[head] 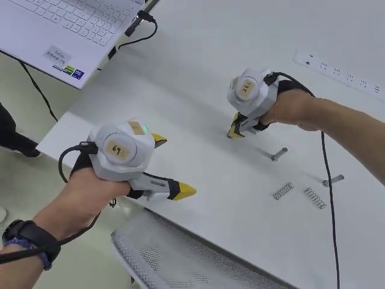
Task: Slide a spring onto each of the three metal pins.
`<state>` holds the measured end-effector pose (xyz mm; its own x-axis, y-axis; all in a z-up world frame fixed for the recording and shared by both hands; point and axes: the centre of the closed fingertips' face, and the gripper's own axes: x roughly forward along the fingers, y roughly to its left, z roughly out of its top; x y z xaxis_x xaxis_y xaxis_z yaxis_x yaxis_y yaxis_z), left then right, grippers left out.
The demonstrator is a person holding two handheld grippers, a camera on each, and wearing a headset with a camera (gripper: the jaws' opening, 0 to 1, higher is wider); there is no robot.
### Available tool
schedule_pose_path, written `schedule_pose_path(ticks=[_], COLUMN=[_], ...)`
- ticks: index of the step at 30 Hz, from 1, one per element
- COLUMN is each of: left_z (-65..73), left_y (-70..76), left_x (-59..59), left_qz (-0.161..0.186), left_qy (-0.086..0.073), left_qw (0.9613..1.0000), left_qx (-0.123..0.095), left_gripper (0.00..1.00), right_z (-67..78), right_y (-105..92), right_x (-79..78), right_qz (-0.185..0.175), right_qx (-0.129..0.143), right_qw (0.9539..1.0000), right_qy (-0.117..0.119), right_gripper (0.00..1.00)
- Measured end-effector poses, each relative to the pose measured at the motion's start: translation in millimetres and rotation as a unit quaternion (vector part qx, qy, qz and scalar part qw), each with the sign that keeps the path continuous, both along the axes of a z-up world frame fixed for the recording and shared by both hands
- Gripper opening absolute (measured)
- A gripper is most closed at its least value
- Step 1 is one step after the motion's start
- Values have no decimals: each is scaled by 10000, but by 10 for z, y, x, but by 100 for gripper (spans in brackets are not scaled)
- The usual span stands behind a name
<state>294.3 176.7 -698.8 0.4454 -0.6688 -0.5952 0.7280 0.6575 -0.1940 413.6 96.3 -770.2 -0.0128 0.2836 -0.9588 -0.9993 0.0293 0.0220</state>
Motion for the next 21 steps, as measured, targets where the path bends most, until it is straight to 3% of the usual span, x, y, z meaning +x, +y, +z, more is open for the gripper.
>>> schedule_pose_path(ticks=[7,21], left_z=[6,70], left_y=[-9,-78], left_x=[26,31], left_qz=[0,-114], left_qy=[-29,-99], left_qw=[10000,9999], left_qx=[-11,18], left_gripper=[73,74], right_z=[-28,45], right_y=[-17,-42], right_x=[-10,-49], right_qz=[7,-46], right_qx=[-57,-50], right_qw=[10000,10000], right_qy=[10,-48], right_gripper=[9,24])
